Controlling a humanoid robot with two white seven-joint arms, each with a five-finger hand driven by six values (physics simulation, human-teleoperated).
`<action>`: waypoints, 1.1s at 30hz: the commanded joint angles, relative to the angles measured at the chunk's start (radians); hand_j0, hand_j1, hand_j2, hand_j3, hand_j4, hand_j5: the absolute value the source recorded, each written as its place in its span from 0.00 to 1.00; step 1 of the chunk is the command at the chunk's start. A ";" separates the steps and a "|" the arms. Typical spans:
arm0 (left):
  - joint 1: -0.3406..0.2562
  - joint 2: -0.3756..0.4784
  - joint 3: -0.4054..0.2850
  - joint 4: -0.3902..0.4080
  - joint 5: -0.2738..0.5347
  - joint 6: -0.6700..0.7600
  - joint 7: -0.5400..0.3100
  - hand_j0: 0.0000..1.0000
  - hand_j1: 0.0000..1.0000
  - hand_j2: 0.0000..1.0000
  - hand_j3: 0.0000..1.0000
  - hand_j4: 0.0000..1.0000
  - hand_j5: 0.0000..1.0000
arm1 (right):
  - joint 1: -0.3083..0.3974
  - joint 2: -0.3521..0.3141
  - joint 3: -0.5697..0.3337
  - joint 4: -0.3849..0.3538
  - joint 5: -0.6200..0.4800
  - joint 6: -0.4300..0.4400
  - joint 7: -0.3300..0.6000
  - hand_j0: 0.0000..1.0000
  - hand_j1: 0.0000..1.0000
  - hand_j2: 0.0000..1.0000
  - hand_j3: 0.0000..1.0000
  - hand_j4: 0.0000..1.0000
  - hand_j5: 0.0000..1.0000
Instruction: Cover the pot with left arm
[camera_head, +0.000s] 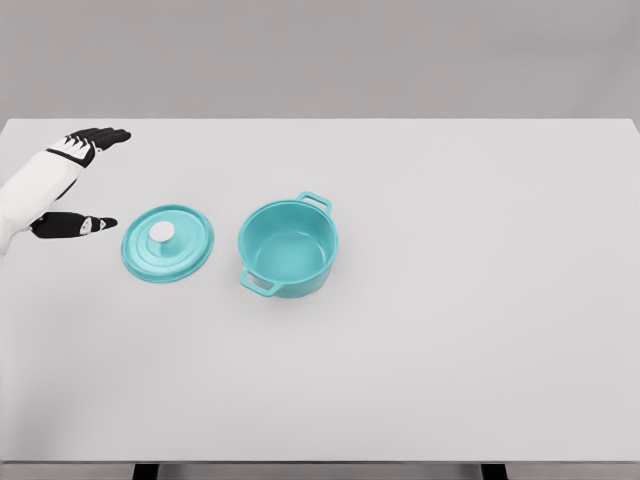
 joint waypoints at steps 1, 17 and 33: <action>0.000 0.001 0.000 0.001 0.004 0.001 0.000 1.00 1.00 1.00 1.00 1.00 1.00 | 0.000 0.000 0.000 0.001 0.000 0.000 0.000 1.00 1.00 1.00 1.00 1.00 1.00; -0.051 0.002 0.055 -0.006 0.016 0.001 -0.373 1.00 1.00 1.00 1.00 1.00 1.00 | 0.000 0.000 0.000 0.000 0.000 0.000 0.000 1.00 1.00 1.00 1.00 1.00 1.00; -0.153 0.031 -0.107 0.027 -0.068 0.001 -0.373 0.89 0.89 0.89 0.89 0.89 0.89 | 0.000 0.000 0.000 0.001 0.000 0.000 0.000 1.00 1.00 1.00 1.00 1.00 1.00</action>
